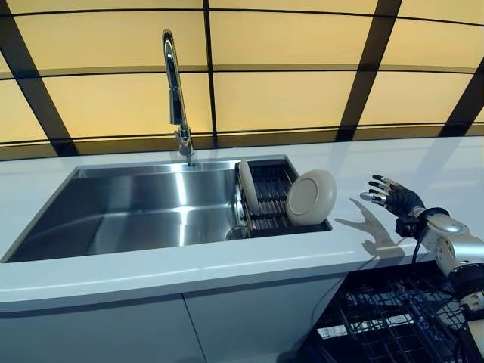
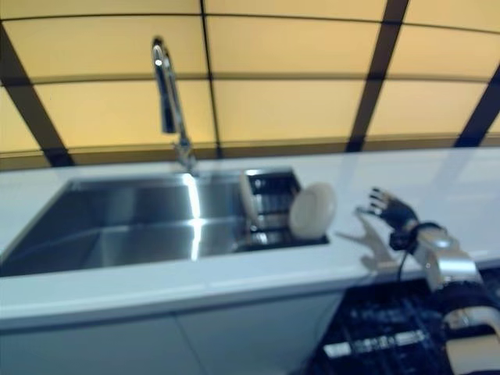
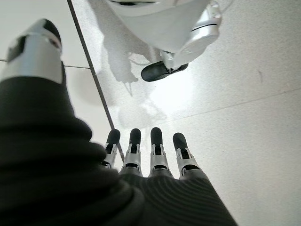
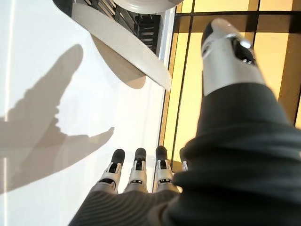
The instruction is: Take plates into dishwasher
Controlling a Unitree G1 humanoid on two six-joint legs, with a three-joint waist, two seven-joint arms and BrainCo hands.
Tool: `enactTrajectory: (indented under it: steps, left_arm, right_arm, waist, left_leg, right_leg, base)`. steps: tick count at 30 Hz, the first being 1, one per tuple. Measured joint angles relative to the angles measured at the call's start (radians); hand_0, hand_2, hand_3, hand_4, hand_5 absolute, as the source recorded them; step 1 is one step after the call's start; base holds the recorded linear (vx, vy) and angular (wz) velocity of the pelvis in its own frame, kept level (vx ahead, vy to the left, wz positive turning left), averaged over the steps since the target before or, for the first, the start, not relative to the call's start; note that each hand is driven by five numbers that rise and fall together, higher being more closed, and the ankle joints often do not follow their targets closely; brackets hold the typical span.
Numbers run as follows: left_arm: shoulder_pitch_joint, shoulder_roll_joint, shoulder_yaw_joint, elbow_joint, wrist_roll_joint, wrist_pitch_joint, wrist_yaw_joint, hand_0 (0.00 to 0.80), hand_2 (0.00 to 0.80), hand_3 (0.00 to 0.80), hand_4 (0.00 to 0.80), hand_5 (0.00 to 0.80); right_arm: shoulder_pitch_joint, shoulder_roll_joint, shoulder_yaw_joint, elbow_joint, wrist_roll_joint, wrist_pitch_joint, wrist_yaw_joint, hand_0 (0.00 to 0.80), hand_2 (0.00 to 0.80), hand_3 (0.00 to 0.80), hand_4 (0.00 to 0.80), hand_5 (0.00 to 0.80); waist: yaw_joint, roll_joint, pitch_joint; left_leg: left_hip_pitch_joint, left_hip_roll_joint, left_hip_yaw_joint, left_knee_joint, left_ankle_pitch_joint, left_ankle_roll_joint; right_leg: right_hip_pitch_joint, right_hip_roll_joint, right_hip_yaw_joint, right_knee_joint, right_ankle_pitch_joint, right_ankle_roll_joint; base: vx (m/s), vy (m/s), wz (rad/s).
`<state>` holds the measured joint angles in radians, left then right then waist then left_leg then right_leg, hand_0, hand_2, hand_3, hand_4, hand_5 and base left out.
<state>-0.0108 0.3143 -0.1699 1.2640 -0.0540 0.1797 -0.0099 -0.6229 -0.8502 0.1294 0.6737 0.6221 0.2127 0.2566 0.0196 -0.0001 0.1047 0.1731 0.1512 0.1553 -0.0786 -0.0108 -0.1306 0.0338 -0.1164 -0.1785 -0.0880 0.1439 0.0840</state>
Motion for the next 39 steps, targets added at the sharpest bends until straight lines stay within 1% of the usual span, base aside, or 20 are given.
enactTrajectory:
  steps: [5, 9, 13, 18, 23, 26, 35, 39]
  left_arm:
    - [0.010, 0.000, -0.001, 0.000, 0.001, -0.022, -0.015, 0.000, 0.000, 0.000, 0.000, 0.000]
    - [0.009, 0.001, -0.005, -0.003, 0.001, -0.037, -0.016, 0.000, 0.000, 0.000, 0.000, 0.000]
    - [0.014, 0.001, -0.006, -0.002, 0.001, -0.037, -0.020, 0.000, 0.000, 0.000, 0.000, 0.000]
    - [0.025, 0.008, -0.006, -0.003, 0.001, -0.038, -0.021, 0.000, 0.000, 0.000, 0.000, 0.000]
    - [0.026, 0.015, -0.011, -0.003, 0.002, -0.039, -0.021, 0.000, 0.000, 0.000, 0.000, 0.000]
    - [0.027, 0.017, -0.027, -0.003, 0.002, -0.039, -0.025, 0.000, 0.000, 0.000, 0.000, 0.000]
    - [0.034, 0.016, -0.027, -0.003, 0.001, -0.040, -0.030, 0.000, 0.000, 0.000, 0.000, 0.000]
    - [0.033, 0.016, -0.028, -0.001, 0.001, -0.040, -0.030, 0.000, 0.000, 0.000, 0.000, 0.000]
  right_arm:
    - [0.000, 0.009, 0.000, 0.023, 0.000, 0.014, 0.026, 0.000, 0.000, 0.000, 0.000, 0.000]
    - [0.000, 0.012, 0.000, 0.068, 0.000, 0.013, 0.025, 0.000, 0.000, 0.000, 0.000, 0.000]
    - [0.000, 0.016, 0.000, 0.085, -0.001, 0.013, 0.023, 0.000, 0.000, 0.000, 0.000, 0.000]
    - [0.000, 0.020, 0.000, 0.090, -0.001, 0.014, 0.025, 0.000, 0.000, 0.000, 0.000, 0.000]
    - [0.000, 0.020, 0.000, 0.099, -0.001, 0.012, 0.024, 0.000, 0.000, 0.000, 0.000, 0.000]
    - [-0.001, 0.020, 0.000, 0.101, -0.001, 0.012, 0.024, 0.000, 0.000, 0.000, 0.000, 0.000]
    - [-0.019, 0.020, 0.000, 0.141, 0.000, 0.009, 0.038, 0.000, 0.000, 0.000, 0.000, 0.000]
    - [-0.044, 0.023, 0.000, 0.175, 0.002, 0.011, 0.038, 0.000, 0.000, 0.000, 0.000, 0.000]
  waist:
    - [0.003, 0.000, -0.005]
    - [0.024, 0.000, -0.009]
    - [0.028, 0.000, -0.010]
    - [0.032, 0.000, -0.011]
    - [0.047, 0.001, -0.012]
    - [0.048, 0.002, -0.012]
    - [0.050, 0.013, -0.019]
    - [0.051, 0.015, -0.020]
  left_leg:
    - [-0.006, -0.001, -0.005, 0.002, 0.003, -0.005]
    - [-0.010, -0.001, -0.010, 0.005, 0.004, -0.005]
    - [-0.013, -0.004, -0.021, 0.004, 0.006, -0.007]
    - [-0.022, -0.007, -0.025, 0.004, 0.007, -0.006]
    - [-0.027, -0.008, -0.029, 0.006, 0.007, -0.006]
    - [-0.029, -0.008, -0.033, 0.006, 0.009, -0.006]
    - [-0.032, -0.009, -0.044, 0.005, 0.011, -0.006]
    - [-0.041, -0.009, -0.052, 0.005, 0.015, -0.005]
  right_leg:
    - [-0.001, -0.001, -0.005, 0.000, 0.002, -0.003]
    - [-0.002, -0.002, -0.009, 0.001, 0.002, -0.003]
    - [-0.002, -0.007, -0.020, 0.000, 0.002, -0.002]
    - [-0.004, -0.010, -0.023, 0.000, 0.002, -0.001]
    - [-0.006, -0.011, -0.026, 0.000, 0.002, -0.001]
    - [-0.006, -0.012, -0.029, 0.000, 0.002, -0.001]
    - [-0.003, -0.013, -0.036, -0.001, -0.001, 0.003]
    - [-0.004, -0.015, -0.047, -0.001, -0.001, 0.003]
  base:
    - [0.028, 0.002, 0.03]
    - [0.004, 0.000, 0.02]
    - [0.014, 0.006, 0.08]
    - [0.005, -0.002, 0.02]
    - [-0.005, -0.001, 0.01]
    - [-0.021, -0.001, 0.04]
    - [-0.001, 0.002, 0.02]
    - [-0.004, 0.005, 0.07]
